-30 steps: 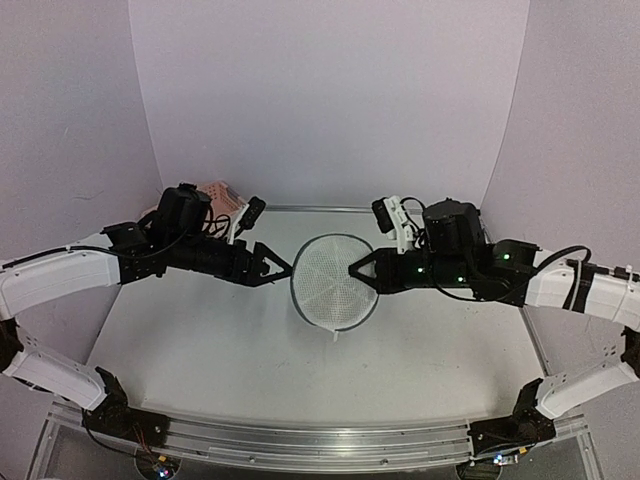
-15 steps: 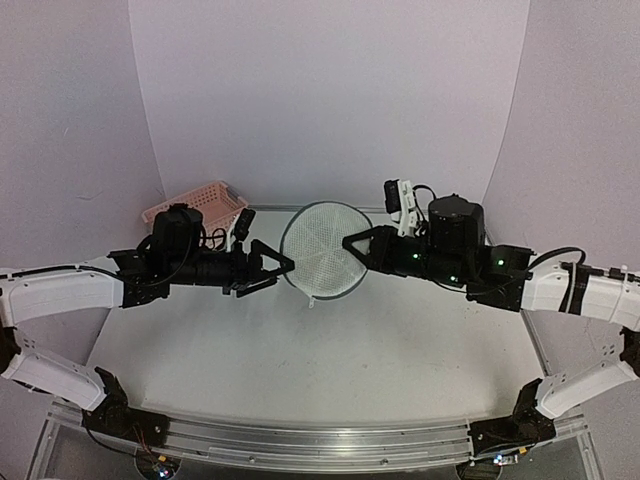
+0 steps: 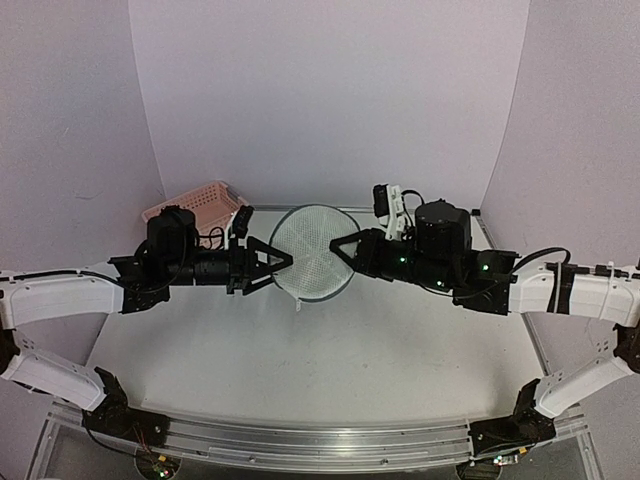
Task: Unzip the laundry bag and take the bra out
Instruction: Pass from the right arm to the left
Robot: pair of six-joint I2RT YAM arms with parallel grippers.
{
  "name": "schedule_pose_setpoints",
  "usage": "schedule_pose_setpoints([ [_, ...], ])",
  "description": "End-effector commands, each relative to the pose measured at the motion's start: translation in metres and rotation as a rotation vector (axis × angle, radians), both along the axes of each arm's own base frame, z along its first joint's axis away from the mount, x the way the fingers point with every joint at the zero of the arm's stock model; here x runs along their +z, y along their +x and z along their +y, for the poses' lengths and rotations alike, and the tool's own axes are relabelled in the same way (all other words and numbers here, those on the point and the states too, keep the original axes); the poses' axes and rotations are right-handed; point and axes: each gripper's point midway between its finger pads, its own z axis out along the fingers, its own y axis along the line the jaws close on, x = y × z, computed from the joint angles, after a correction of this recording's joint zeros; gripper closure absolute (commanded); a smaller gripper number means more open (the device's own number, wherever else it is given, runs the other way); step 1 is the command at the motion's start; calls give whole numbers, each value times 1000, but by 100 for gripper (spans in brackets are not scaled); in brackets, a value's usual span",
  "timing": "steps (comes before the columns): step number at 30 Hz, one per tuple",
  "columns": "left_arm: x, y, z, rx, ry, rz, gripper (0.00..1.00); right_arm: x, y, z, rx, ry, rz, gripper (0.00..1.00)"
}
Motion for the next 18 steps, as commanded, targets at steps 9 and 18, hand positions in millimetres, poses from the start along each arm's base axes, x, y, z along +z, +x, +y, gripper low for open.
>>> schedule_pose_setpoints([
  [9,35,-13,0,-57,-128,-47,68,59,-1,5,4,182,-91,100],
  [18,34,-12,-2,-58,-142,-33,100,37,1,7,-4,153,-63,100],
])
